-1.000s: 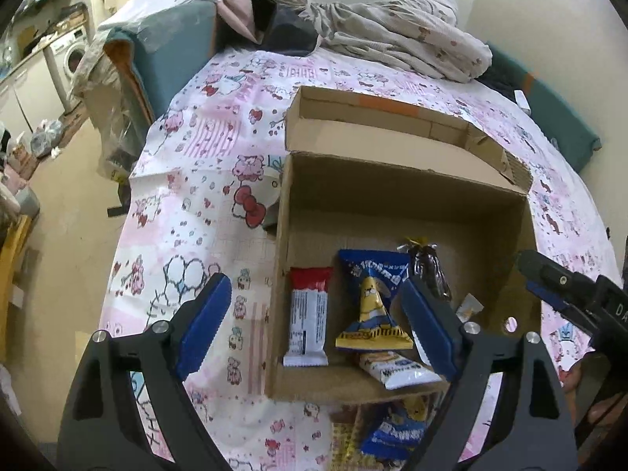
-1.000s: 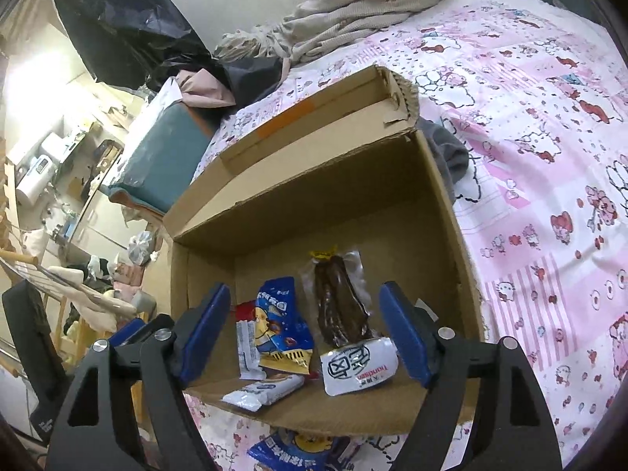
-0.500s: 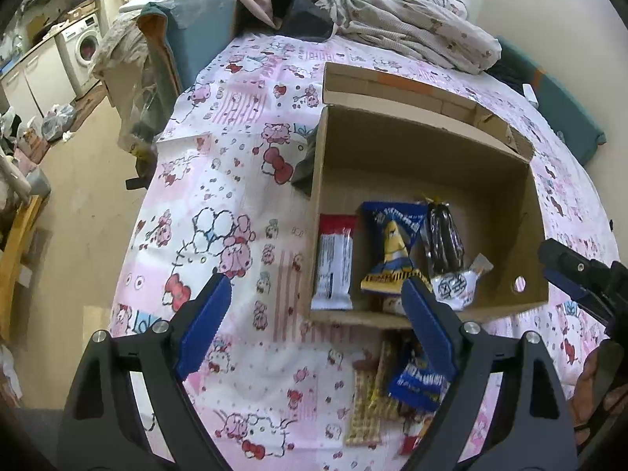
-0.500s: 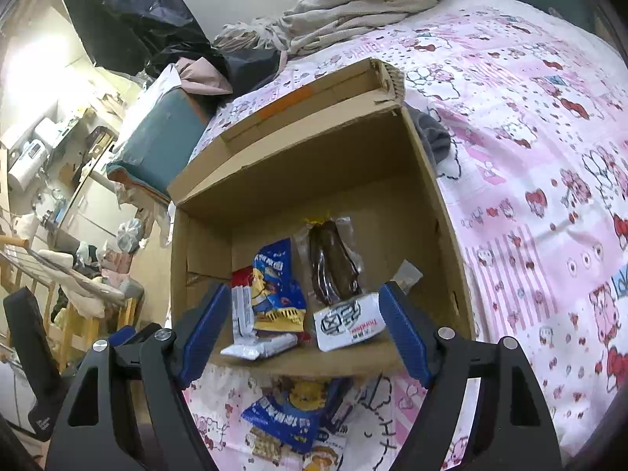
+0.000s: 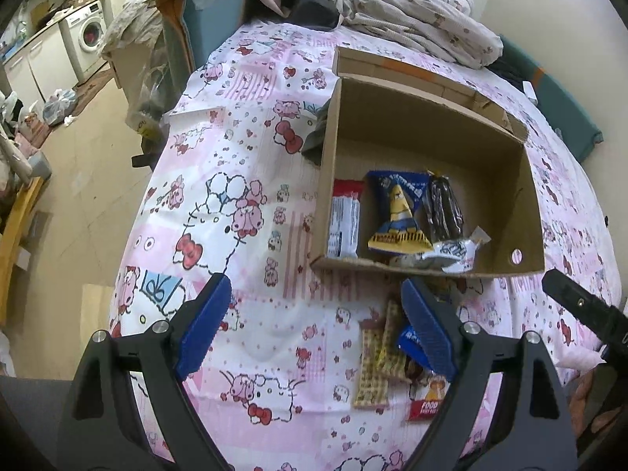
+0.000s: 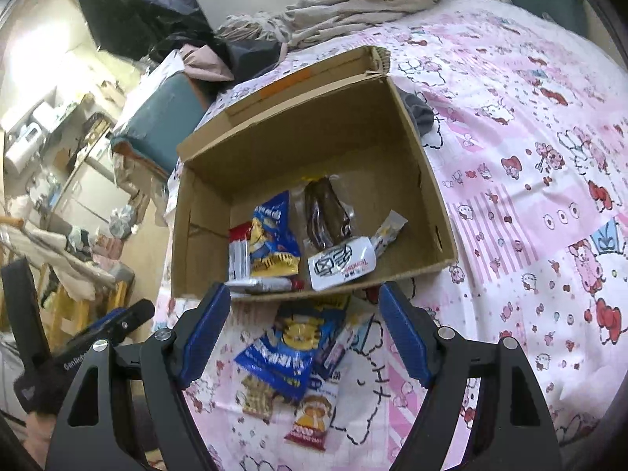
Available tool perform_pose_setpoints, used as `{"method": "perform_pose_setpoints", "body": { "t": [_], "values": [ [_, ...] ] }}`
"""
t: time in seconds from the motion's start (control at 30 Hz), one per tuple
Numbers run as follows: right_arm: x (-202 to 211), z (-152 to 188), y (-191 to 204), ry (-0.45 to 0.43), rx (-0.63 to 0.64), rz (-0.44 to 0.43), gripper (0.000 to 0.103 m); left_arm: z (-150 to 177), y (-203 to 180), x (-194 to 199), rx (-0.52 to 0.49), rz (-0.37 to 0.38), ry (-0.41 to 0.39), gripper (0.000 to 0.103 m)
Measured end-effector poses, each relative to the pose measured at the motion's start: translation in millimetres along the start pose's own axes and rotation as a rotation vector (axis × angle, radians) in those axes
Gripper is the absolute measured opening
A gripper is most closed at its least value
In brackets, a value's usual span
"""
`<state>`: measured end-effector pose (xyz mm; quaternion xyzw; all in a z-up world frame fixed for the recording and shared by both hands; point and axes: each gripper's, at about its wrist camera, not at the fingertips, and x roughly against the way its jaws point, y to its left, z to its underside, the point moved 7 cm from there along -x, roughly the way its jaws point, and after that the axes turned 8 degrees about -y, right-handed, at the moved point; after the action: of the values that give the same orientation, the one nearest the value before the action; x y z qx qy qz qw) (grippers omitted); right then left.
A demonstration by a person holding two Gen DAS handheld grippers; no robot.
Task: Organize snacks
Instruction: 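Move both tools down to the snacks beside the box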
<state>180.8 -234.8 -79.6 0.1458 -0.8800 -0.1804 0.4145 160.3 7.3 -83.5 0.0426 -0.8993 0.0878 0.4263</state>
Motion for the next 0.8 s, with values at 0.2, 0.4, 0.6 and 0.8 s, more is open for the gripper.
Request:
{"method": "perform_pose_setpoints", "body": {
  "t": [0.2, 0.4, 0.6, 0.8],
  "values": [
    [8.2, 18.0, -8.2, 0.022, -0.024, 0.037, 0.081, 10.5, 1.6, 7.8, -0.005, -0.003, -0.001, 0.086],
    [10.9, 32.1, -13.3, 0.066, -0.075, 0.018, 0.081, 20.6, 5.4, 5.8, 0.037, 0.008, 0.037, 0.086],
    [0.6, 49.4, -24.4, 0.145, -0.133, 0.067, 0.081, 26.3, 6.1, 1.3, 0.035, -0.006, 0.053, 0.086],
    [0.2, 55.8, -43.5, 0.176, -0.230, 0.096, 0.081, 35.5, 9.3, -11.5, 0.063, -0.007, 0.107, 0.082]
  ]
}}
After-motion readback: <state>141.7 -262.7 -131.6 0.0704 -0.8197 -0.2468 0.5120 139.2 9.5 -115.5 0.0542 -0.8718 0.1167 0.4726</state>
